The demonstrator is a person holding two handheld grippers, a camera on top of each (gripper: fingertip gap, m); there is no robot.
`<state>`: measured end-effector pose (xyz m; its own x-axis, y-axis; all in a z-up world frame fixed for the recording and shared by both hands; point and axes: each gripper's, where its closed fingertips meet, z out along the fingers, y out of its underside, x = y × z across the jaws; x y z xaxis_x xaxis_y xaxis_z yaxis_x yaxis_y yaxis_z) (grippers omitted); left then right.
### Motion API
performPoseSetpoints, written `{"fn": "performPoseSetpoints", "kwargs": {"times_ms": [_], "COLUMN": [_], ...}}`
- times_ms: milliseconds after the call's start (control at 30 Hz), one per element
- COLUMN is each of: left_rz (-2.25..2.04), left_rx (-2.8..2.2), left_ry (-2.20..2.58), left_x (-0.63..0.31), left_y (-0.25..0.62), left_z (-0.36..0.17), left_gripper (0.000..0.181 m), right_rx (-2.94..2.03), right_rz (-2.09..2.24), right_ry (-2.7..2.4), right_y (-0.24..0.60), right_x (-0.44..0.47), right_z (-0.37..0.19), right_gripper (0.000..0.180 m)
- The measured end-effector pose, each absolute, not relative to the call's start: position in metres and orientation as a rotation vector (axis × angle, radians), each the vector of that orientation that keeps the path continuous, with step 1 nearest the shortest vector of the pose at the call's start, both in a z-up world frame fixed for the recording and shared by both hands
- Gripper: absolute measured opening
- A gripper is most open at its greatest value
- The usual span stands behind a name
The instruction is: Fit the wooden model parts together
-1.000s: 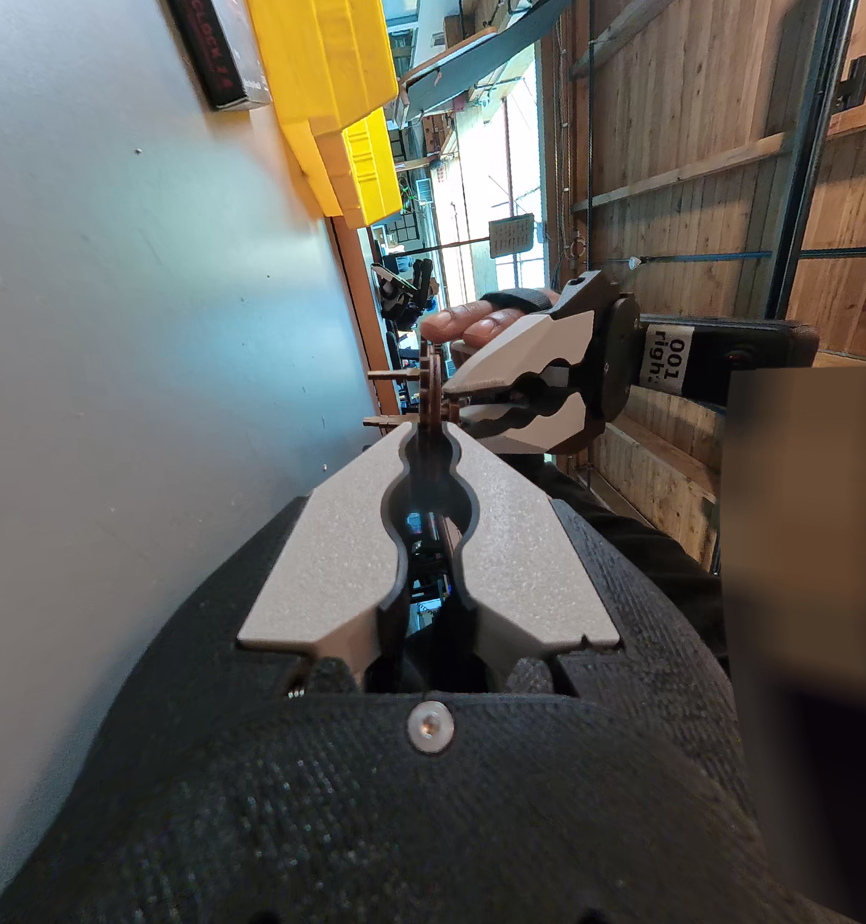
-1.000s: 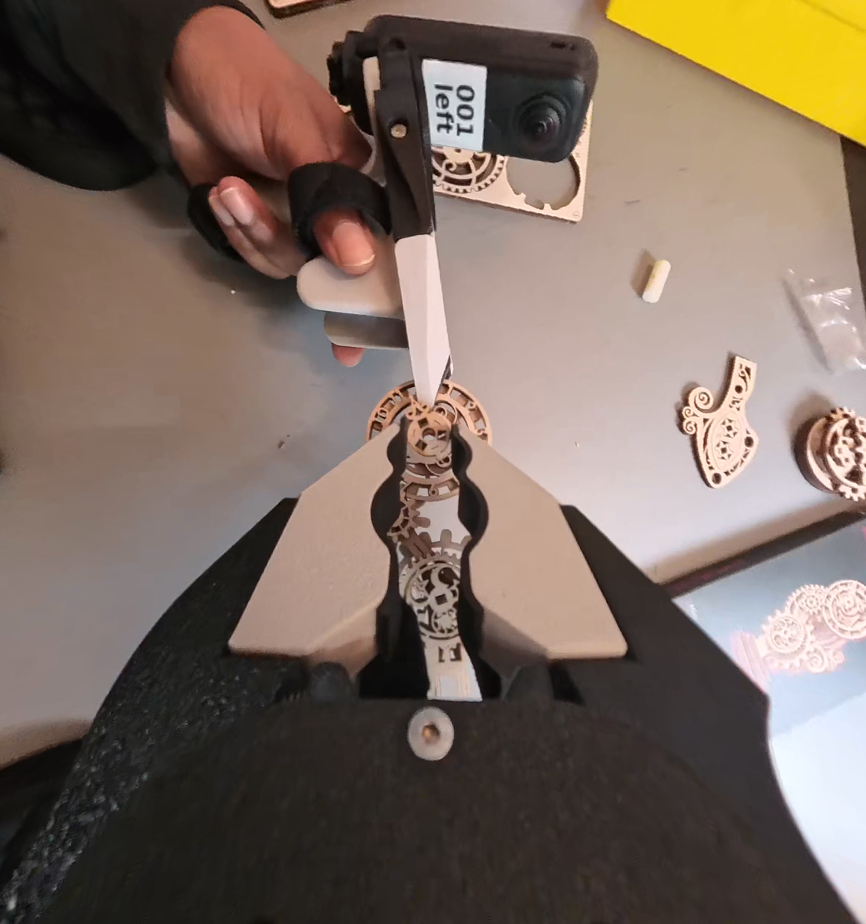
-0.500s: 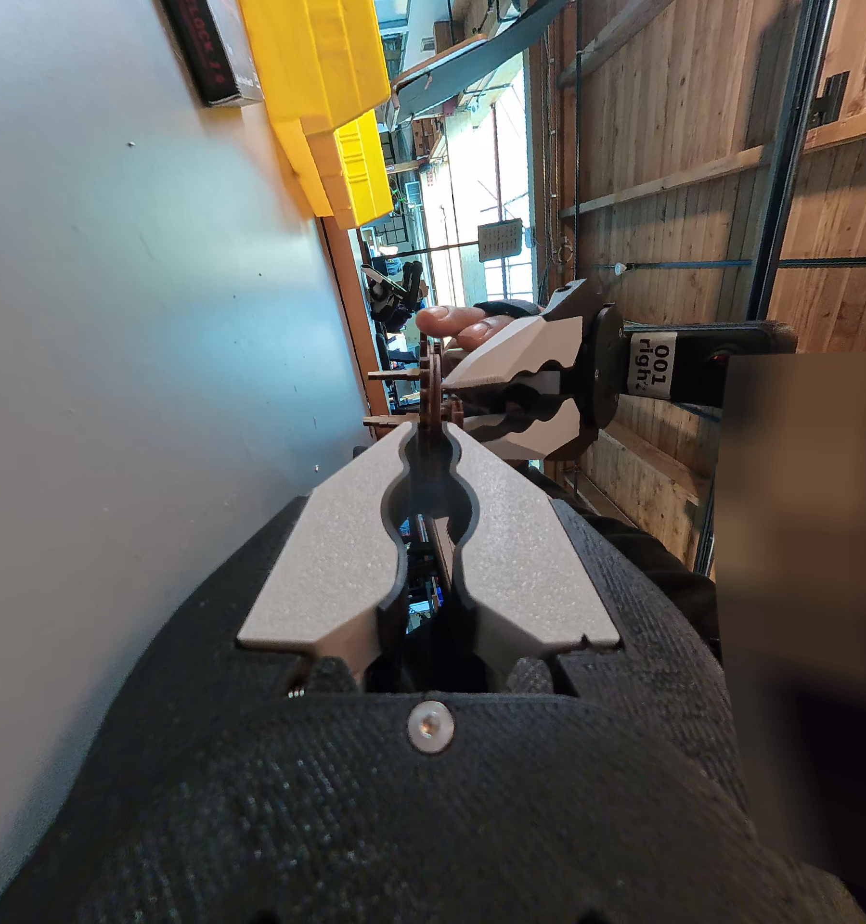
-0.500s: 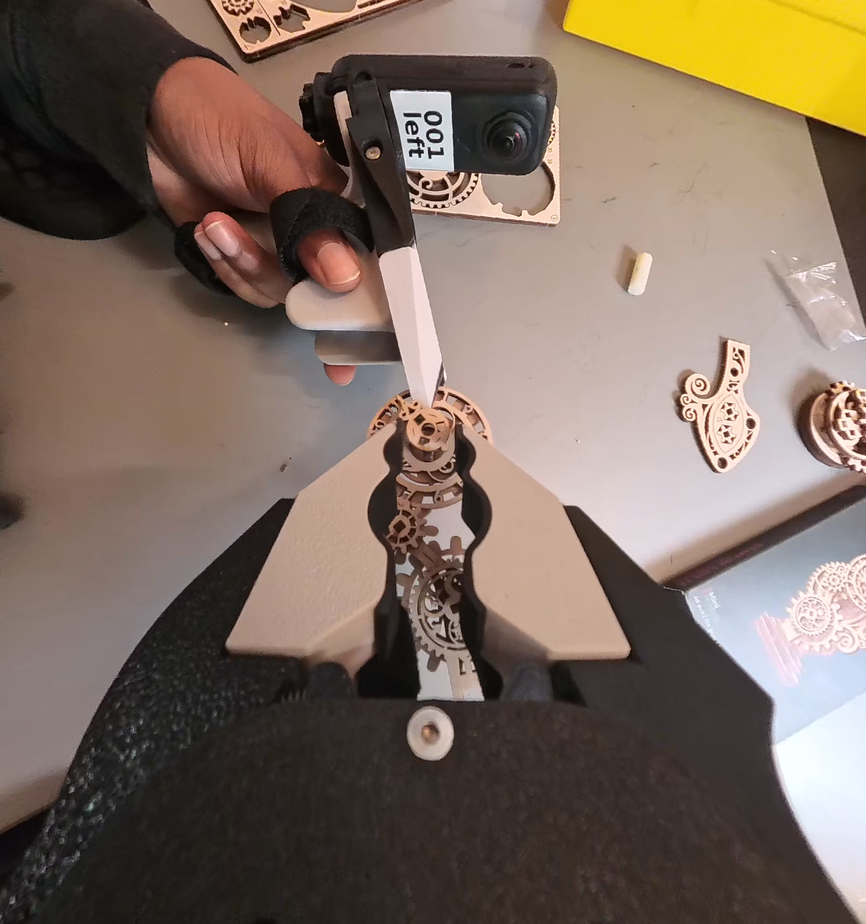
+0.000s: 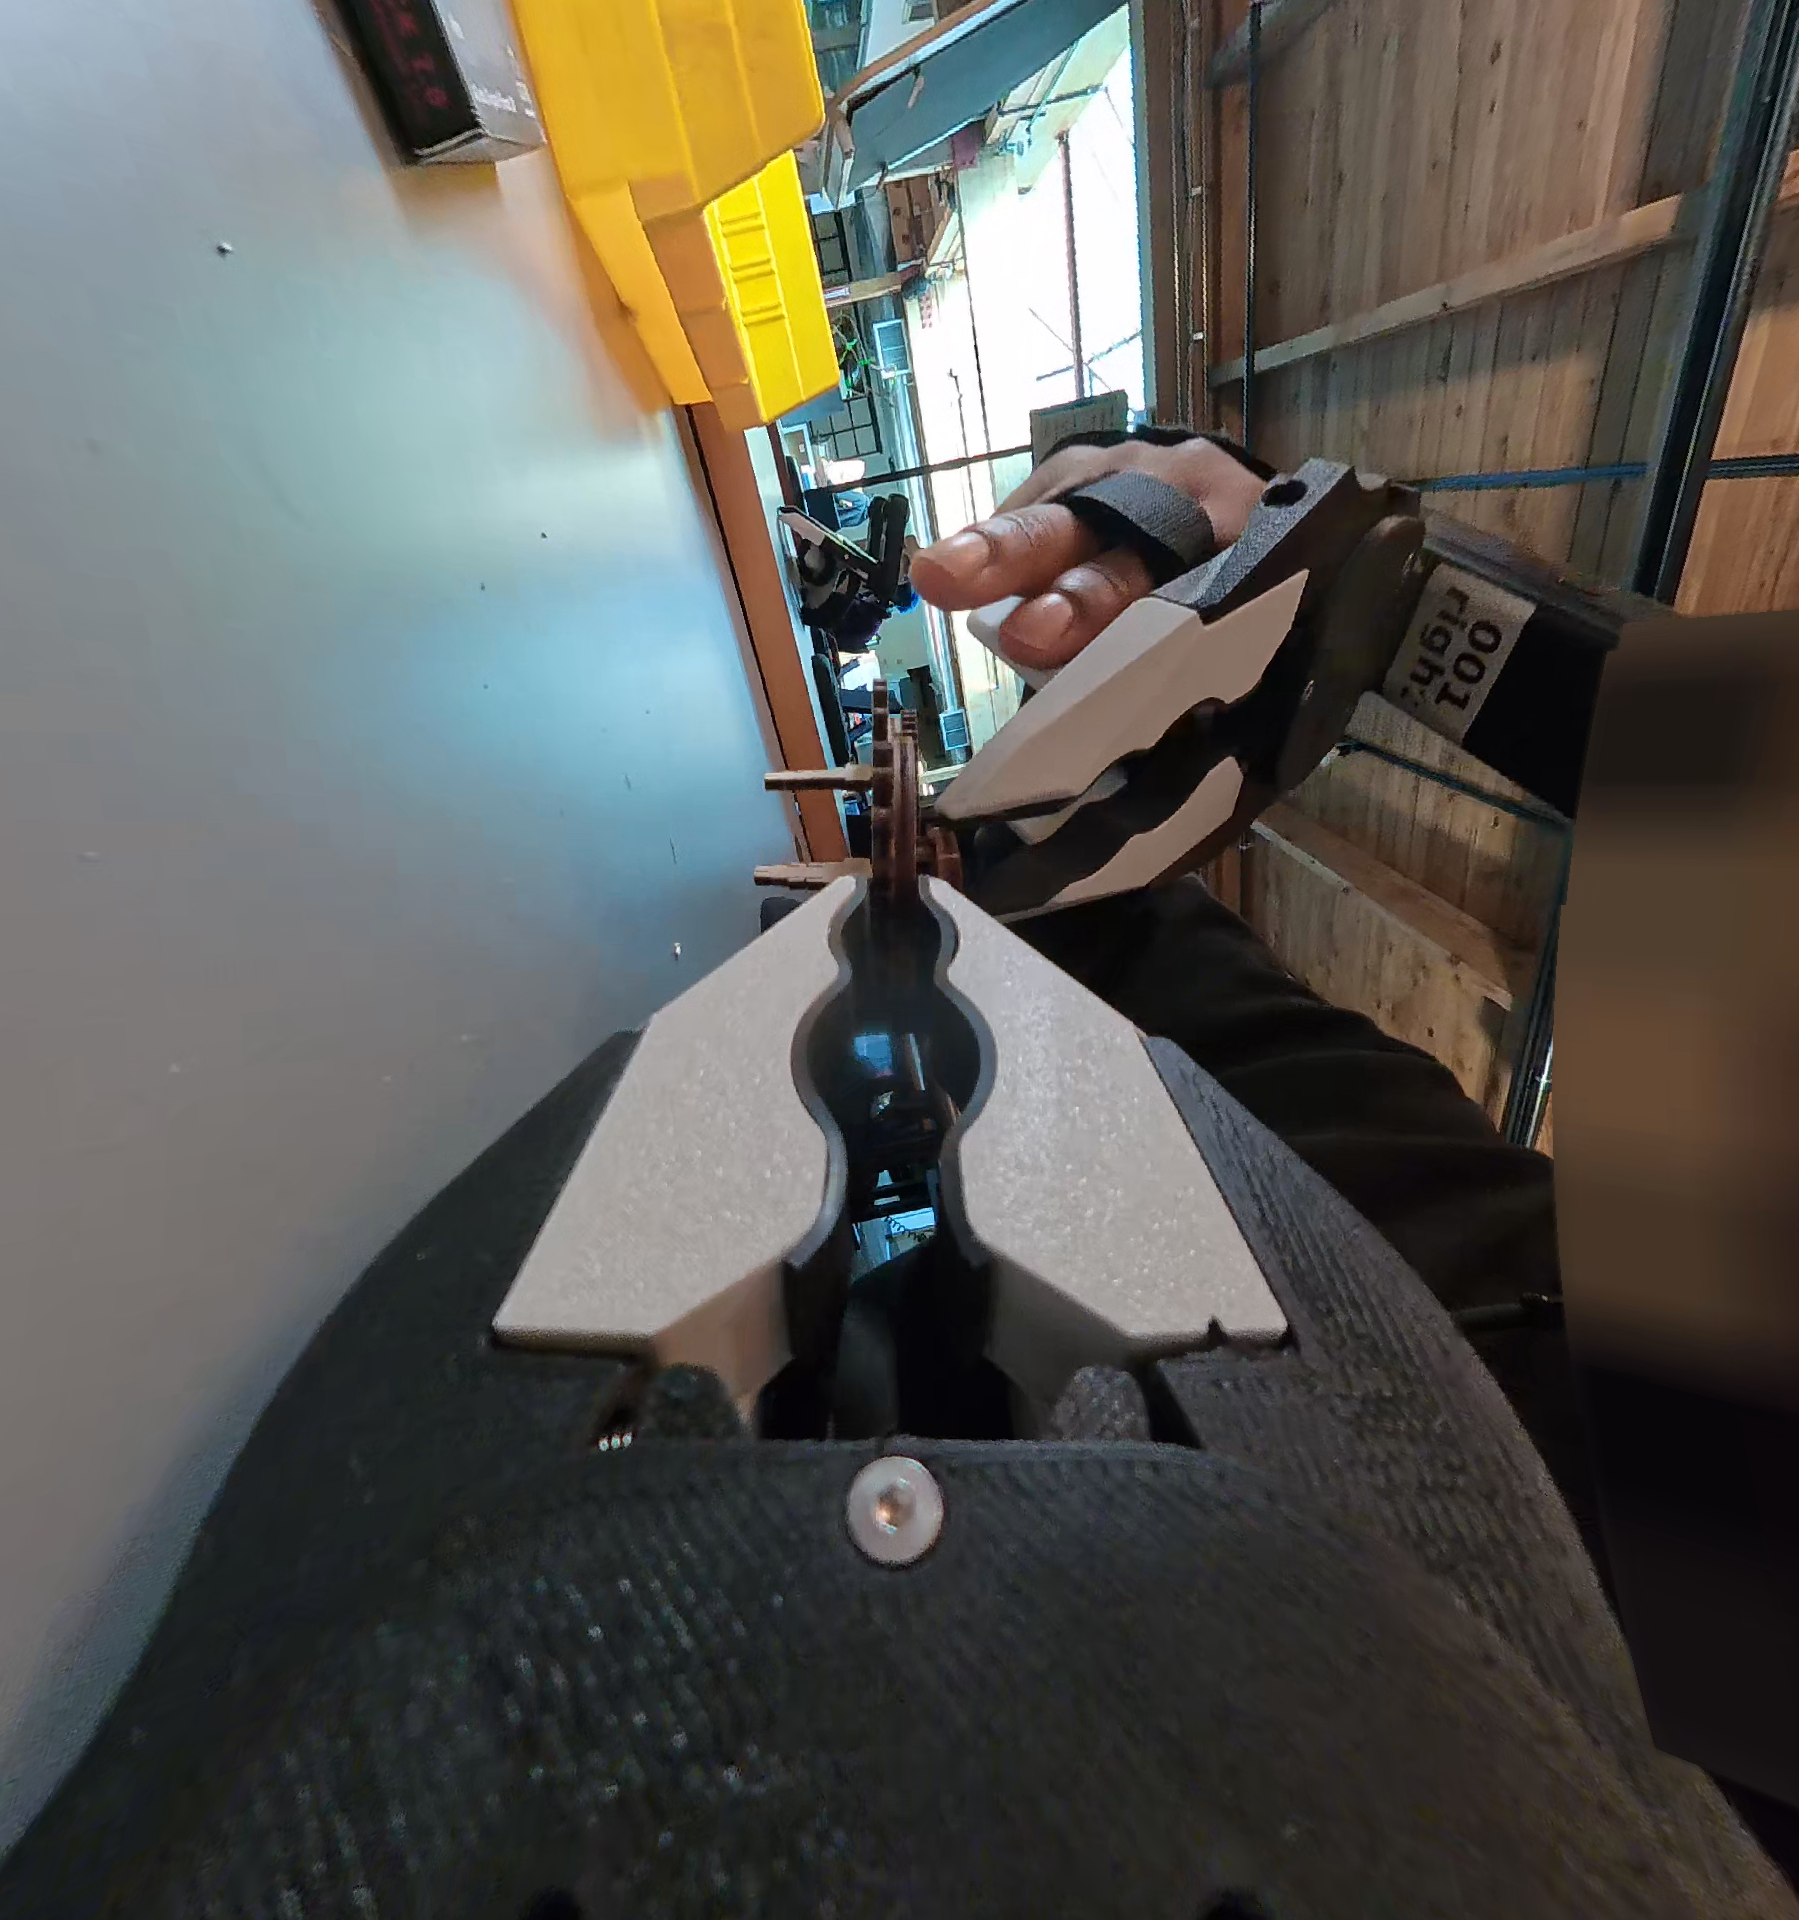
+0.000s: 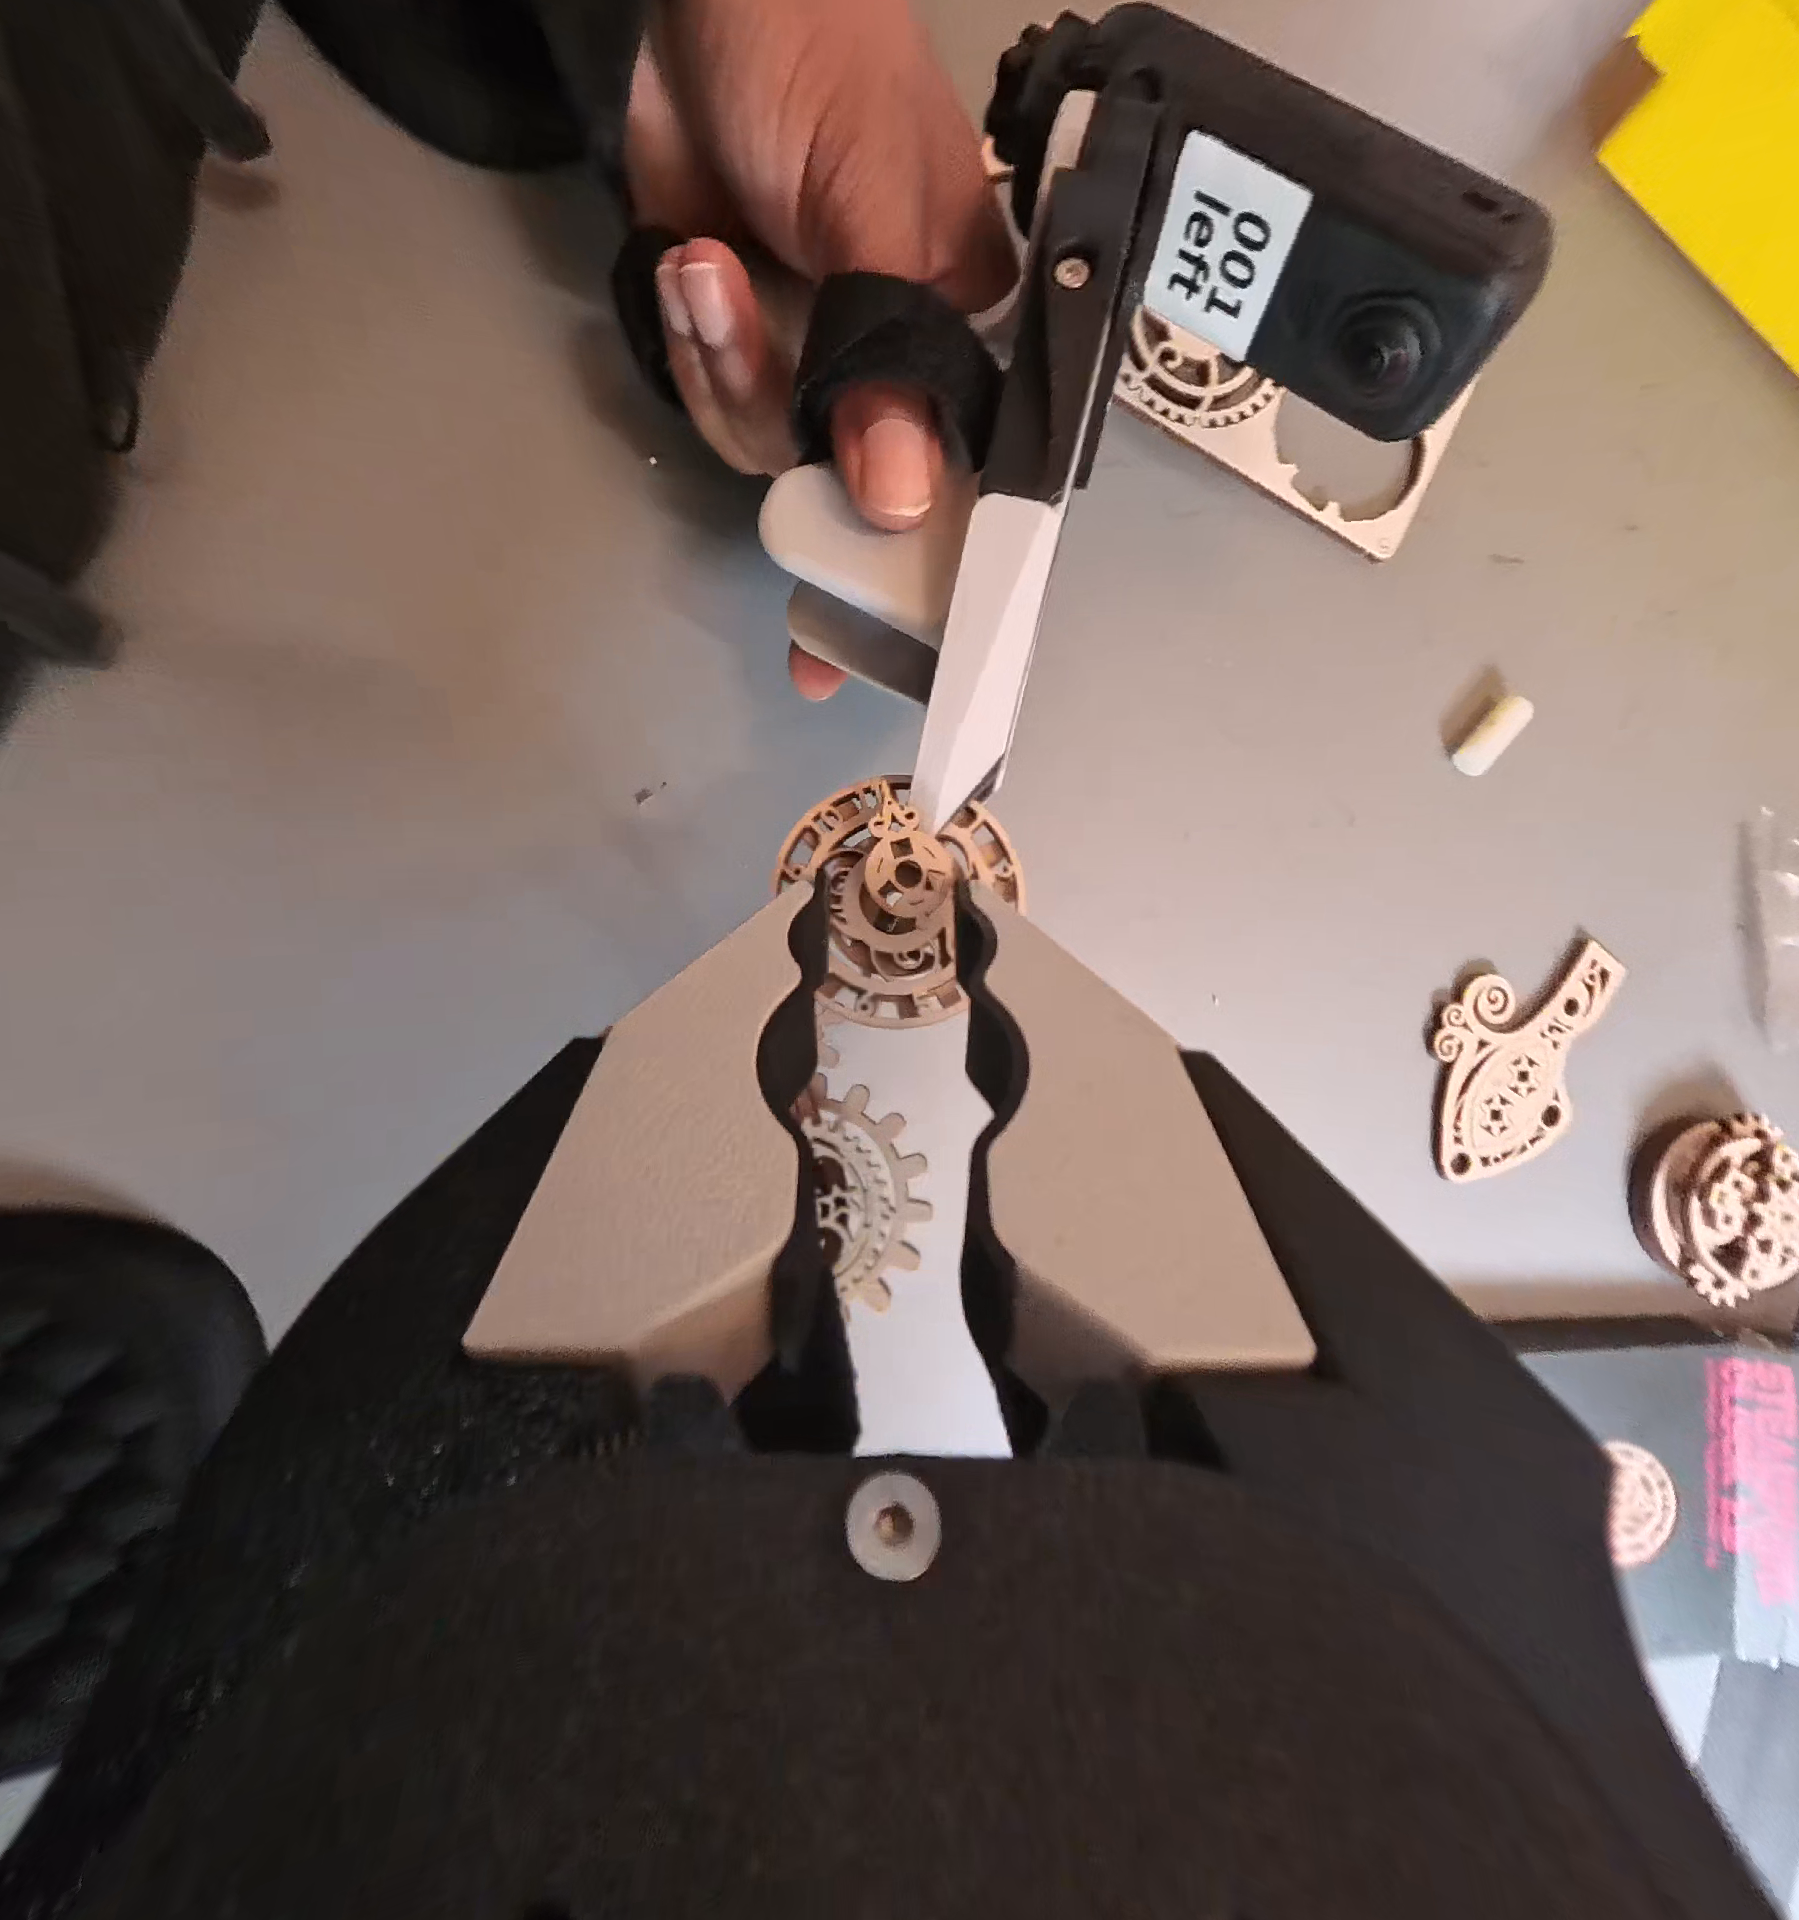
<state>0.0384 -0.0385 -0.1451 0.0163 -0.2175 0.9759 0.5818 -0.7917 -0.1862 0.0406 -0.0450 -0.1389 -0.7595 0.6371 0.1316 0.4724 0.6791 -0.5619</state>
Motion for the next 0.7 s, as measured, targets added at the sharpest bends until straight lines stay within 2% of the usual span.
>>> {"fn": "performPoseSetpoints", "kwargs": {"times_ms": [200,700], "left_rz": [-1.807,-1.818], "left_rx": [-1.758,-1.722], "left_ry": [-0.353,-0.405], "left_x": [0.0405,0.0345], "left_y": [-0.0391,-0.0365], "left_z": [-0.1466,-0.1456], "left_gripper": [0.005,0.005], "right_rx": [-0.882,-1.195], "right_rz": [0.759,0.633], "right_ry": [-2.615,-2.400], "right_y": [-0.0470,-0.0407], "right_x": [0.0390,0.0348], "right_z": [-0.1432,-0.1430], "right_gripper": [0.015,0.014]}}
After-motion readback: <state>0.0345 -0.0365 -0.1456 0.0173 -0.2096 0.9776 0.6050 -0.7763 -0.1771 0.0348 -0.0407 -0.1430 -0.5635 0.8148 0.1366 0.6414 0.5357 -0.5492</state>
